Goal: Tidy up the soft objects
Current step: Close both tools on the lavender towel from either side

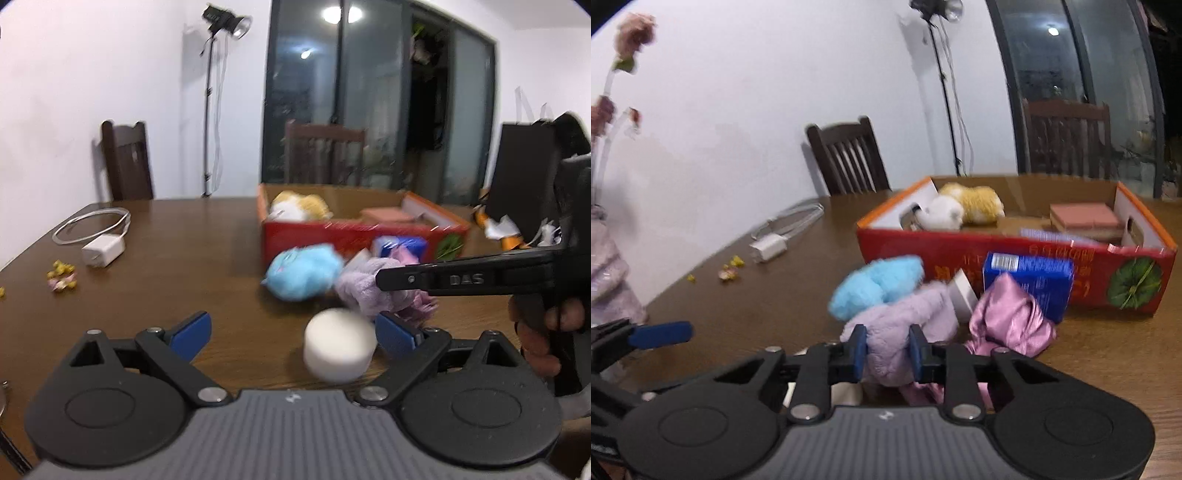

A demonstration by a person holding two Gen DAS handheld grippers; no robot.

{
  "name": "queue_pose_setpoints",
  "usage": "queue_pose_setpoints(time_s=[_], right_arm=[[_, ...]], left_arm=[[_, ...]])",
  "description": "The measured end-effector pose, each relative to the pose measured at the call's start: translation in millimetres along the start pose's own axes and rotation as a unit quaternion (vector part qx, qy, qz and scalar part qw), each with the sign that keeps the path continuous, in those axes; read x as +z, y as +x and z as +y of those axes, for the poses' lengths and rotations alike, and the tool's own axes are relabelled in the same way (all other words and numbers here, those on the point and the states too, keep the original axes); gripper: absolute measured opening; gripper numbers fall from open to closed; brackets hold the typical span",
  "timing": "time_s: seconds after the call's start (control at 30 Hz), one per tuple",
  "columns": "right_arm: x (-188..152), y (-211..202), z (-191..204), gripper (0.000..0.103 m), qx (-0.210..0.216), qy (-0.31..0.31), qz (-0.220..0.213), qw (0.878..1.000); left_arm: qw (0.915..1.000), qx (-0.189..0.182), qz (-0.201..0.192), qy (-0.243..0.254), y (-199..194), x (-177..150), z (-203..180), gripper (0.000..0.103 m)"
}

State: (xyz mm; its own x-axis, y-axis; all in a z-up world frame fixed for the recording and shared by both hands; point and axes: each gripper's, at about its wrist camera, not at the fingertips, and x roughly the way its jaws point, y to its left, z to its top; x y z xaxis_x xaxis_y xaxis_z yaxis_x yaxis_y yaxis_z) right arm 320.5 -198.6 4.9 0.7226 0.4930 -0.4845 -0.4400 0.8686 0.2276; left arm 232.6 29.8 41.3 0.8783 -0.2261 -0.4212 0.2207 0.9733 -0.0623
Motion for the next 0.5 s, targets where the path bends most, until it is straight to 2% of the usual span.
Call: queue_pose_setpoints(time_s=[0.1, 0.17, 0.27, 0.33, 0.37, 0.4, 0.43, 0.5], right_arm=[[1, -47, 0, 0.023, 0.021, -0.037, -0.015, 0.999], [-7, -78, -5, 0.023, 0.043, -0.061, 0.001, 0.997], [-30, -111, -23, 0.024, 0.069, -0.051, 0.043, 0.995], [-48, -122, -35, 0.024, 0.080, -0.053, 0.068, 0.993], [-55, -125, -39, 0.029, 0.067, -0.052, 0.071, 0.994], [-61, -129, -46, 0.034, 0.034, -0.043, 0.069, 0.996], [-64, -134, -54, 0.043, -0.008, -0.025, 0.063, 0.998], [-66, -146, -72, 0.044, -0.074, 0.013, 0.043, 0.996]], left_arm=[[0.9985, -0.048, -0.014, -0.022, -9, 5, -2, 0.098], [0.9975, -0.066, -0.007, -0.025, -8, 6, -8, 0.098], [0.9979, -0.065, 0.001, 0.006, 0, 5, -29, 0.098], [0.9962, -0.086, 0.007, 0.006, 6, 5, -42, 0.097], [0.9949, -0.100, 0.012, 0.003, 7, 5, -48, 0.097], [0.9935, -0.112, 0.019, 0.004, 9, 6, -55, 0.097], [0.9918, -0.124, 0.029, 0.011, 12, 6, -64, 0.097], [0.9888, -0.141, 0.041, 0.025, 17, 6, -78, 0.096]])
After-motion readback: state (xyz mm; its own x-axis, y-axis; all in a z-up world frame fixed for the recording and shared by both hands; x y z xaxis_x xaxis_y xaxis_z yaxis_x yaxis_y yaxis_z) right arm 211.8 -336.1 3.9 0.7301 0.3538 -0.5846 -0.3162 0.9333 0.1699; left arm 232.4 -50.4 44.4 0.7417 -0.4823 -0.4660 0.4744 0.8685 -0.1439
